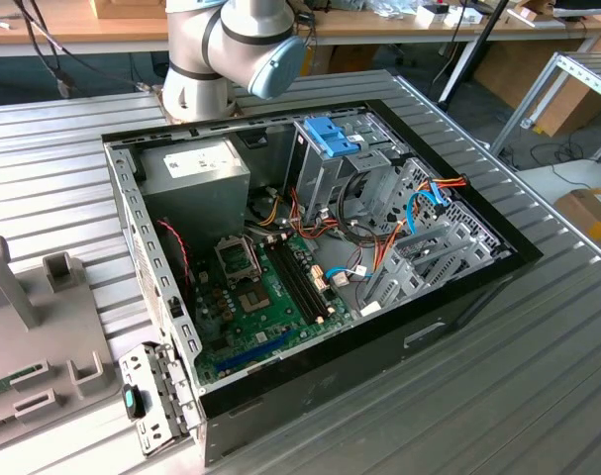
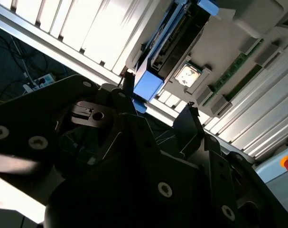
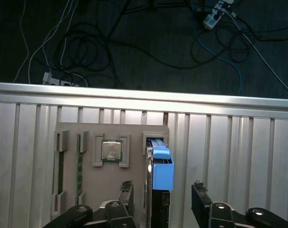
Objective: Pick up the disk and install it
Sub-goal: 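Pick up the disk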
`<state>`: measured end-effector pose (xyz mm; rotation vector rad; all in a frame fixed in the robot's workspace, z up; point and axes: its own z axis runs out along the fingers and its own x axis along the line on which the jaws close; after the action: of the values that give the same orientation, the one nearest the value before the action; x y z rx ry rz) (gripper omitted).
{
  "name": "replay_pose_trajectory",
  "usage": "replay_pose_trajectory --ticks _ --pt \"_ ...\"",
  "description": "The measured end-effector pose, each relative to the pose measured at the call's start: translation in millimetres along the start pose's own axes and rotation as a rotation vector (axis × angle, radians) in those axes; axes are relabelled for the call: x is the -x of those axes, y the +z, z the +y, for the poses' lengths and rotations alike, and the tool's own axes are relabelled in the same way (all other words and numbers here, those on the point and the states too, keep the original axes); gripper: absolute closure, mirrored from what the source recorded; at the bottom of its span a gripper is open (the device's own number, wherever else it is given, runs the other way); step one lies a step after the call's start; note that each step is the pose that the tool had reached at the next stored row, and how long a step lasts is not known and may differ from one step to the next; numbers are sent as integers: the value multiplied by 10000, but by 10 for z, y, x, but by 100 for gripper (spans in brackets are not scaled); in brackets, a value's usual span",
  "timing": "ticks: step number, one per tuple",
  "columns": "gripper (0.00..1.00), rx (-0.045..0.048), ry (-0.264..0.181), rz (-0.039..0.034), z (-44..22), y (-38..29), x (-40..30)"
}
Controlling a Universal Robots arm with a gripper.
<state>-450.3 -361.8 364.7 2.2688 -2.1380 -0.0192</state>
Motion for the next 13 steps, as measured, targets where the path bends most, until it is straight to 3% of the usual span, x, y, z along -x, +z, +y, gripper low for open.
replay_pose_trajectory --ticks 4,13 --pt "40 -1 0 0 -3 110 1" --pt "40 -1 0 0 -3 141 1"
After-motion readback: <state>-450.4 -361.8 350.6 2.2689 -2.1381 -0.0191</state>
